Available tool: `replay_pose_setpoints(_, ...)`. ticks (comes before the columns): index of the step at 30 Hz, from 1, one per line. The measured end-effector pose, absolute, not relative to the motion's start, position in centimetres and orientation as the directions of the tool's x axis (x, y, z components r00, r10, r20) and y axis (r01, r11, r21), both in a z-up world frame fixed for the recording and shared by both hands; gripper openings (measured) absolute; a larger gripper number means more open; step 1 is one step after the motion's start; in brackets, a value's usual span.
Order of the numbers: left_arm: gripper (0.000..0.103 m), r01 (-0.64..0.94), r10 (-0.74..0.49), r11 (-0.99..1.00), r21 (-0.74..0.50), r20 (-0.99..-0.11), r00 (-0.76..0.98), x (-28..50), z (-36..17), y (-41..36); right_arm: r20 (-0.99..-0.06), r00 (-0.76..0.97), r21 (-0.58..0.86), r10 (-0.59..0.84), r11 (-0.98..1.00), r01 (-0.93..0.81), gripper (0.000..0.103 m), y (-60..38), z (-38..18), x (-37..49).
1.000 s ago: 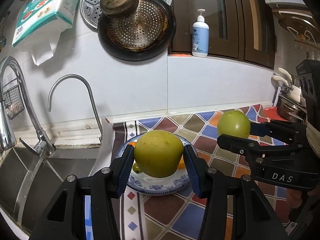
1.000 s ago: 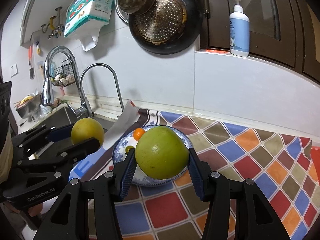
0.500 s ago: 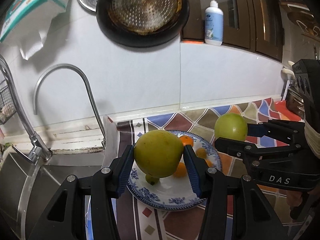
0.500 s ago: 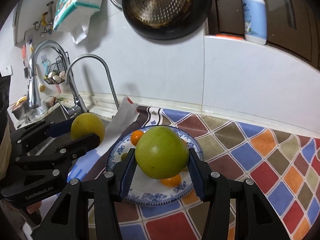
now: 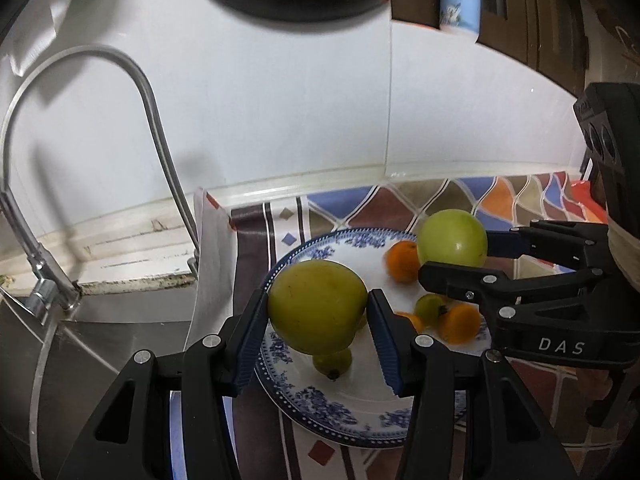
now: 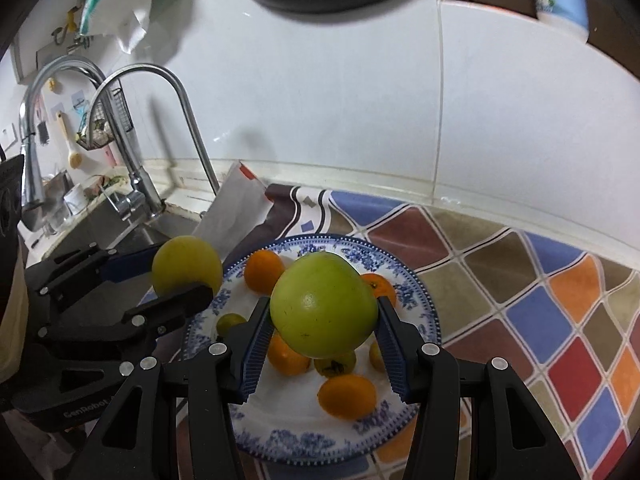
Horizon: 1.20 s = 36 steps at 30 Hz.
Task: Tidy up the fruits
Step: 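Carry the large green fruit with the left tool while the right tool carries its fruit to the plate, then open the left tool on the plate while the right tool releases its large green fruit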
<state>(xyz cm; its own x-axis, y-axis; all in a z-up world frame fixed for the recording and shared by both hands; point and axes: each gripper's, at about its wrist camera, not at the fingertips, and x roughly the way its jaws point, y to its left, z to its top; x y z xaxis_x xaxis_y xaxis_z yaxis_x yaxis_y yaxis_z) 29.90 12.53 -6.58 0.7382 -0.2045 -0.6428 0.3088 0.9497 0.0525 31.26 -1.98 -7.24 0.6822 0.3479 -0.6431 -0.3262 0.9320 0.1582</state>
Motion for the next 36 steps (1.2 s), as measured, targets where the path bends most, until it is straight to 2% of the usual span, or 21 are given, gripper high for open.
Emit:
replay_pose_setpoints(15, 0.05, 0.331, -0.22, 0.943, 0.029, -0.69, 0.69, 32.6, -9.3, 12.8, -0.679, 0.649, 0.179, 0.345, 0.934, -0.309, 0.051, -1.0, -10.3, 34.0)
replay_pose_setpoints(36, 0.063, 0.269, -0.197, 0.962, 0.036, -0.588, 0.784, 27.3, -4.8, 12.7, -0.619, 0.725, 0.144, 0.302, 0.951, -0.273, 0.053, -2.4, -7.5, 28.9)
